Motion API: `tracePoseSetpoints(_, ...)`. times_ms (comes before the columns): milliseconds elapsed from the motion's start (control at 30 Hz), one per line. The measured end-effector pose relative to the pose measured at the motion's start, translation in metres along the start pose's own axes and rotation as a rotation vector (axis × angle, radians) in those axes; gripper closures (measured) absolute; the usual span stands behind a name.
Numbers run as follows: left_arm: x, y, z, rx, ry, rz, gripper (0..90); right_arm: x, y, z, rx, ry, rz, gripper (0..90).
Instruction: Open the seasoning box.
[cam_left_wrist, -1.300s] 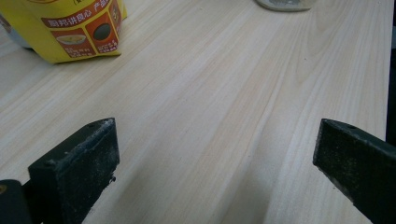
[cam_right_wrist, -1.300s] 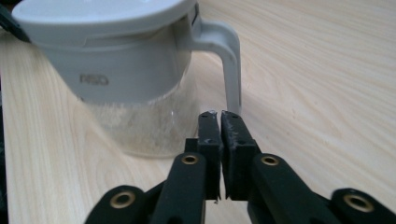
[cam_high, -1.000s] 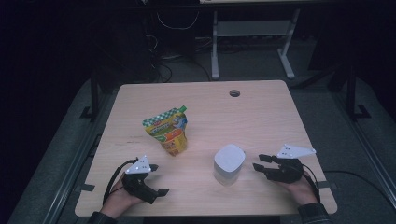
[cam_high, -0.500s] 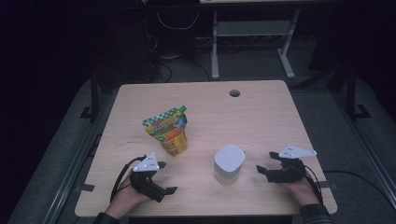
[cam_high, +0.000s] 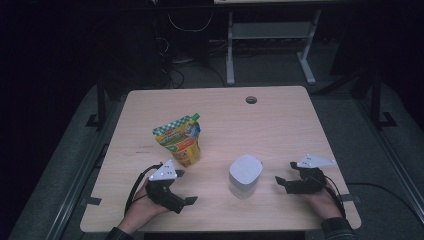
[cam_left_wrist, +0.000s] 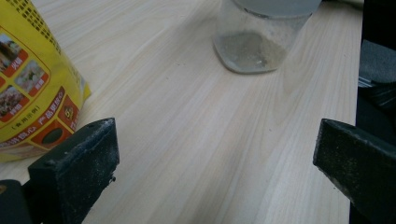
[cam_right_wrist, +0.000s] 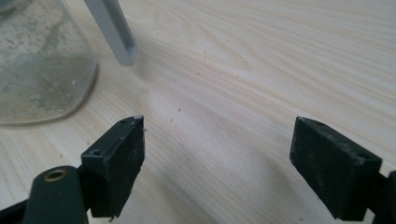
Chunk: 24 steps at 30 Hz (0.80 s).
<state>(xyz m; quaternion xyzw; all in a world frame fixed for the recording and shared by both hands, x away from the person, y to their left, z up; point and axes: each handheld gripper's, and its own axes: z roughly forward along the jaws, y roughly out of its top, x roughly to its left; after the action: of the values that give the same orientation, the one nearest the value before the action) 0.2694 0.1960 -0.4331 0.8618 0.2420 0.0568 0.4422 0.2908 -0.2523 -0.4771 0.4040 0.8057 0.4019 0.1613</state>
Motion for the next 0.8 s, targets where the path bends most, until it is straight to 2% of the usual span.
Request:
tracePoseSetpoints(167, -0.004, 0.006, 0.004, -0.004, -0.013, 0.001, 0.0, 0.001, 0.0, 0.003, 0.01, -0.007, -0.004, 17.6)
tracePoseSetpoints(300, -0.007, 0.014, 0.008, -0.011, -0.025, 0.02, 0.0, 0.003, 0.0, 0.005, 0.029, -0.01, -0.019, 17.6)
tracePoseSetpoints(400, -0.009, 0.019, 0.011, -0.021, -0.036, 0.021, 0.0, 0.003, 0.0, 0.005, 0.029, -0.013, -0.008, 17.6)
tracePoseSetpoints(533, -0.012, 0.025, 0.015, -0.023, -0.047, 0.036, 0.0, 0.001, -0.001, 0.002, -0.003, -0.003, -0.008, 17.5)
tracePoseSetpoints(600, -0.013, 0.028, 0.017, -0.023, -0.052, 0.042, 0.0, 0.0, -0.001, 0.001, -0.015, -0.001, 0.006, 17.3)
tracePoseSetpoints(800, -0.013, 0.037, 0.025, -0.024, -0.067, 0.057, 0.0, 0.001, -0.001, 0.001, -0.016, -0.002, 0.002, 17.3)
